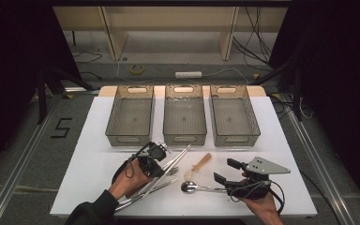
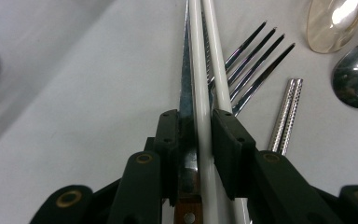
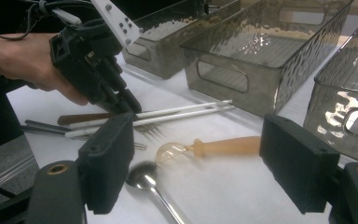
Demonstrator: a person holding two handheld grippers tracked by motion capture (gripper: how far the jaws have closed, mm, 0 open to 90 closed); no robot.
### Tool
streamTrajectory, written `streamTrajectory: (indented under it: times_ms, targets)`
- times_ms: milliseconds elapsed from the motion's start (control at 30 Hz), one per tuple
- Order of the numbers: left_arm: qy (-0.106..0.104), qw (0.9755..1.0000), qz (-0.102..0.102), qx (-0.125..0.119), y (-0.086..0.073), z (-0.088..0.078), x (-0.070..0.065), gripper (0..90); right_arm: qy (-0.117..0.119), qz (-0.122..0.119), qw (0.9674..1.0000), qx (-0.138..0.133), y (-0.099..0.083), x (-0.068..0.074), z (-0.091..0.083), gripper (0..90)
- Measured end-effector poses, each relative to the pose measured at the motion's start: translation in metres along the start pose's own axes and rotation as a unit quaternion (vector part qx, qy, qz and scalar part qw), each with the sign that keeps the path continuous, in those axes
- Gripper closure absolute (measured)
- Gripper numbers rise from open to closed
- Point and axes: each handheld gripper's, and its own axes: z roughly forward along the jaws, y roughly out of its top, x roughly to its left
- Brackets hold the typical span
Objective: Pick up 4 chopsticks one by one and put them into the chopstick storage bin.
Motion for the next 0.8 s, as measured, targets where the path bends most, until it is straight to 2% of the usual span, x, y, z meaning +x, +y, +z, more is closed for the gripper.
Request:
streamTrajectory:
  times_ms: [200, 433, 633, 800]
  targets:
    - [-0.005, 0.9999, -0.009, 0.0, -0.0003, -0.0003, 0.0019, 72.2, 0.001, -0.002, 1.0, 0.0, 0.0001, 0.0002, -0.0002, 27.5]
    - [0.001, 0.9999, -0.012, 0.005, -0.0009, -0.0001, 0.0008, 68.8, 0.002, -0.004, 1.0, 0.001, 0.0001, 0.0006, -0.0002, 27.5]
    - [0.013, 0.9999, 0.001, 0.001, -0.0002, -0.0035, -0.0036, 69.5, 0.005, -0.004, 1.0, 0.003, 0.0002, 0.001, -0.0001, 27.5]
    - [0.021, 0.9998, 0.005, 0.001, -0.0004, -0.0033, -0.0047, 72.0, 0.004, -0.005, 1.0, 0.006, 0.0, 0.0016, 0.0003, 27.7]
